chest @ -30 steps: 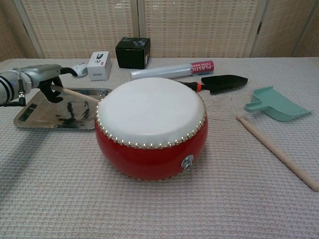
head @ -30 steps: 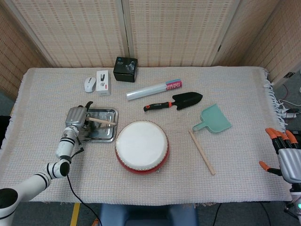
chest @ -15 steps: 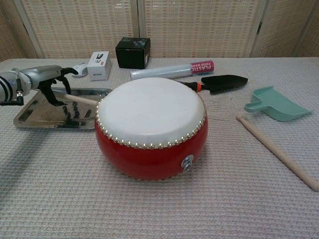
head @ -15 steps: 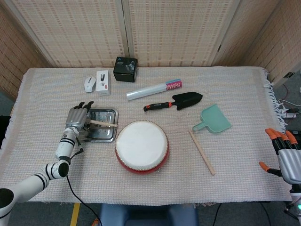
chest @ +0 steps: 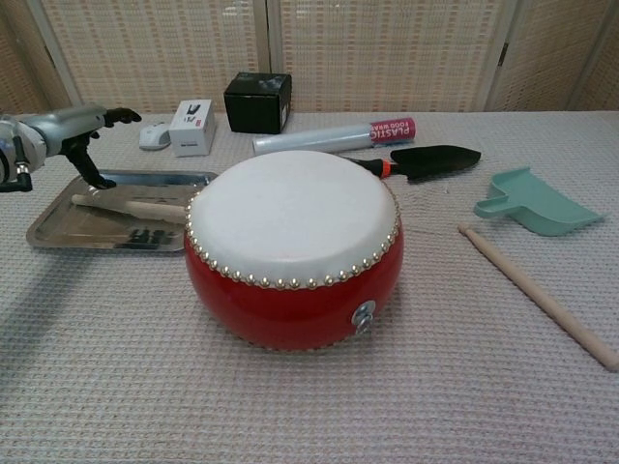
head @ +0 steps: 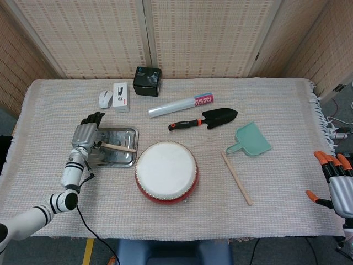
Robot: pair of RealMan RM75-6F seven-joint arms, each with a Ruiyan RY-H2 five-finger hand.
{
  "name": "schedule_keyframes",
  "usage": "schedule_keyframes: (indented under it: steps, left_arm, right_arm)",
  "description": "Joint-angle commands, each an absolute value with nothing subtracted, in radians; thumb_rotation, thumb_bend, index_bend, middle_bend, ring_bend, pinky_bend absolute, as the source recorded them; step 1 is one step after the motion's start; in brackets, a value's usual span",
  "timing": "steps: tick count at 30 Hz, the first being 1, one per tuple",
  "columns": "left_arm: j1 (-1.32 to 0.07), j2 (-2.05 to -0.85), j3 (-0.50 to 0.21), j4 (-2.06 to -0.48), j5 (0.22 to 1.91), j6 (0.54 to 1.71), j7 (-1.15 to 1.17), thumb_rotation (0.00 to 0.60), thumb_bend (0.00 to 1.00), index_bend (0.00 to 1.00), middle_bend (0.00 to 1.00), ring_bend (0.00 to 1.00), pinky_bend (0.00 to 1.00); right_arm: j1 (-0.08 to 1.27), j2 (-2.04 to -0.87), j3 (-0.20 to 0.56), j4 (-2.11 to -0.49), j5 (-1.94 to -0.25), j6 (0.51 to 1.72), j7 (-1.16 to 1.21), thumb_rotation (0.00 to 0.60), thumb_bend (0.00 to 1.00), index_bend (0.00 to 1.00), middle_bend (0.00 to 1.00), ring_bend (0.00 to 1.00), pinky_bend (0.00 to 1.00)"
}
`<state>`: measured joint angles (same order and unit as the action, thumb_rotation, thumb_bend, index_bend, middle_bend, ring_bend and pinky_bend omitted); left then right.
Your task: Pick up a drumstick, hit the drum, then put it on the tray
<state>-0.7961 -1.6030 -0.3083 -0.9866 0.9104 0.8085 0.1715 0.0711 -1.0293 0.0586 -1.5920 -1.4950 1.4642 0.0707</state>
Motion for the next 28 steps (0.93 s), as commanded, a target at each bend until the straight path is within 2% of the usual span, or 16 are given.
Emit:
schedule_keyframes:
  steps: [1,4,8,14,21,28]
  left_arm:
    - [-0.734,-1.547,-0.318,-1.077,0.937,0.925,0.157,0.6,0.31,0.0,0.04,0.0,0.13]
    - [-0.675,-1.488,-0.305,-1.165,0.964,1.013,0.157,0.6,0.32,0.01,0.07,0.03,0.14]
    - [-0.591,-1.406,-0.253,-1.282,1.033,1.126,0.177,0.6,0.32,0.1,0.12,0.06,0.17]
    - [-0.439,-1.301,-0.174,-1.464,1.117,1.313,0.191,0.6,0.32,0.17,0.15,0.08,0.17]
    - [-0.295,-1.245,-0.083,-1.569,1.214,1.464,0.168,0.6,0.32,0.18,0.15,0.08,0.16]
    - [-0.211,-1.261,-0.041,-1.59,1.312,1.586,0.19,0.6,0.32,0.17,0.15,0.08,0.15]
  right_arm:
    - [0.069,-1.025,0.057,-1.594,-1.495,1.463,0.074,0.6,0.16,0.0,0.07,0.0,0.0]
    - [0.069,-1.022,0.057,-1.593,-1.492,1.46,0.086,0.6,0.16,0.0,0.07,0.0,0.0]
    - [0.071,-1.021,0.055,-1.587,-1.504,1.461,0.106,0.6,0.16,0.0,0.07,0.0,0.0]
    - [0.074,-1.035,0.042,-1.556,-1.556,1.477,0.166,0.6,0.16,0.0,0.07,0.0,0.0]
    - [0.072,-1.063,0.039,-1.515,-1.59,1.512,0.192,0.6,0.16,0.01,0.07,0.0,0.0]
    - [0.074,-1.08,0.039,-1.512,-1.583,1.507,0.177,0.6,0.16,0.01,0.07,0.0,0.0]
